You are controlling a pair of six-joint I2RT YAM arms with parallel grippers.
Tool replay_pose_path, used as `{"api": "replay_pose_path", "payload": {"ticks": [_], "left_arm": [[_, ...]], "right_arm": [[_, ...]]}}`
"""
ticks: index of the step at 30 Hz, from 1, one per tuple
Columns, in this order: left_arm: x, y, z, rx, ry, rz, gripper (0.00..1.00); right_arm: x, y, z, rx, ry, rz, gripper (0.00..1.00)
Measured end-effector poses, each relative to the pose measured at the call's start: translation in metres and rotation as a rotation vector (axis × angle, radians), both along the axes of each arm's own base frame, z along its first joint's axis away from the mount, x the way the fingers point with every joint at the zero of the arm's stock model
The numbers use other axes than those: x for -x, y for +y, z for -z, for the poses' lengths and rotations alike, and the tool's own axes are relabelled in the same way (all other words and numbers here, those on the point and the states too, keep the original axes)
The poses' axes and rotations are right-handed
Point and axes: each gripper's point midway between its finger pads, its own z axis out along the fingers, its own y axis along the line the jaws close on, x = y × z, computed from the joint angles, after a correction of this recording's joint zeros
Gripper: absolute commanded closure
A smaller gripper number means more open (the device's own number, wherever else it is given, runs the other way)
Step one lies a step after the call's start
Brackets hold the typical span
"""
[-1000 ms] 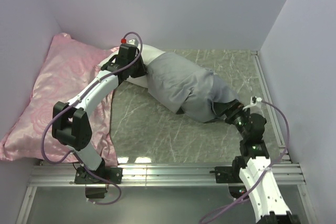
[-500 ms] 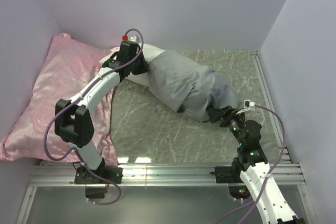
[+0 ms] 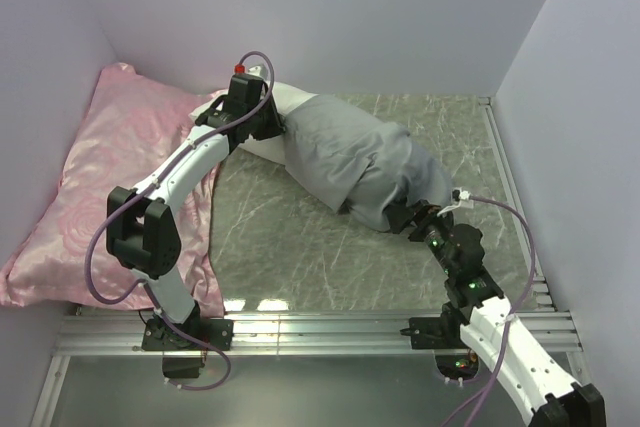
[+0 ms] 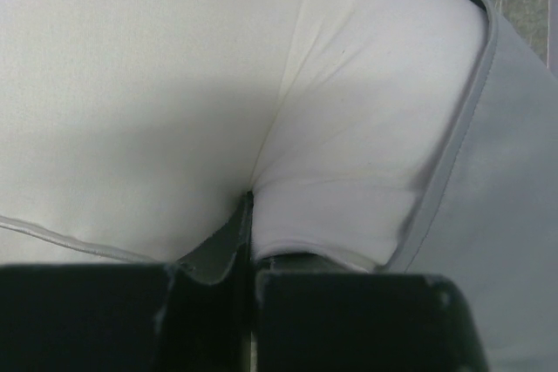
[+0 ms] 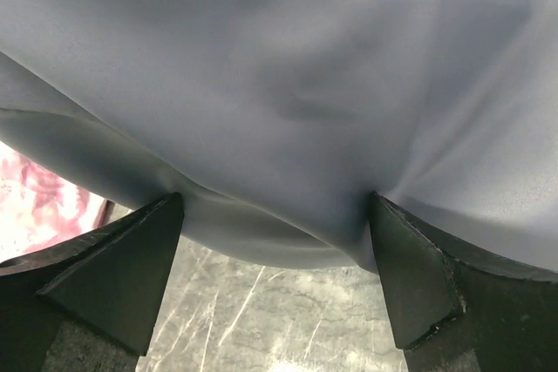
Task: Remove the pillowcase from the pillow
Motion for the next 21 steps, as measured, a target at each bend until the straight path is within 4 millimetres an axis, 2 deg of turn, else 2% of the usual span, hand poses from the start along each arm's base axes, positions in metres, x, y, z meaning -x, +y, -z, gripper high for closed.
{"api": "replay_pose_path", "payload": {"ticks": [3, 6, 7, 9, 10, 11, 12, 15, 18, 21], "left_arm": [[0.000, 0.000, 0.000, 0.000, 0.000, 0.002, 0.99], [0.000, 0.000, 0.000, 0.000, 0.000, 0.003, 0.99], [0.000, 0.000, 0.000, -0.001, 0.000, 0.003, 0.99], [0.000, 0.000, 0.000, -0.001, -0.001, 0.004, 0.99], [0.000, 0.000, 0.000, -0.001, -0.001, 0.004, 0.99], [0.000, 0.000, 0.000, -0.001, 0.000, 0.004, 1.00], [0.000, 0.000, -0.001, -0.001, 0.000, 0.004, 0.99], [0.000, 0.000, -0.003, -0.004, -0.001, 0.006, 1.00], [0.000, 0.000, -0.004, -0.007, -0.002, 0.008, 1.00], [0.000, 0.003, -0.004, -0.008, -0.001, 0.004, 1.00]], "right_arm": [[-0.001, 0.002, 0.001, 0.004, -0.001, 0.005, 0.09], [-0.006, -0.001, 0.004, 0.014, 0.009, 0.032, 0.16], [-0.007, -0.003, 0.006, 0.017, 0.014, 0.044, 0.26], [-0.010, -0.006, 0.009, 0.024, 0.023, 0.065, 0.38], [-0.012, -0.008, 0.008, 0.028, 0.025, 0.079, 0.57], [-0.014, -0.010, 0.009, 0.035, 0.031, 0.091, 0.67], [-0.016, -0.012, 0.007, 0.037, 0.031, 0.106, 0.81], [-0.021, -0.018, -0.008, 0.035, 0.016, 0.151, 1.00], [-0.024, -0.027, -0.034, 0.024, -0.015, 0.203, 1.00], [-0.018, -0.041, -0.067, 0.024, -0.037, 0.268, 1.00]]}}
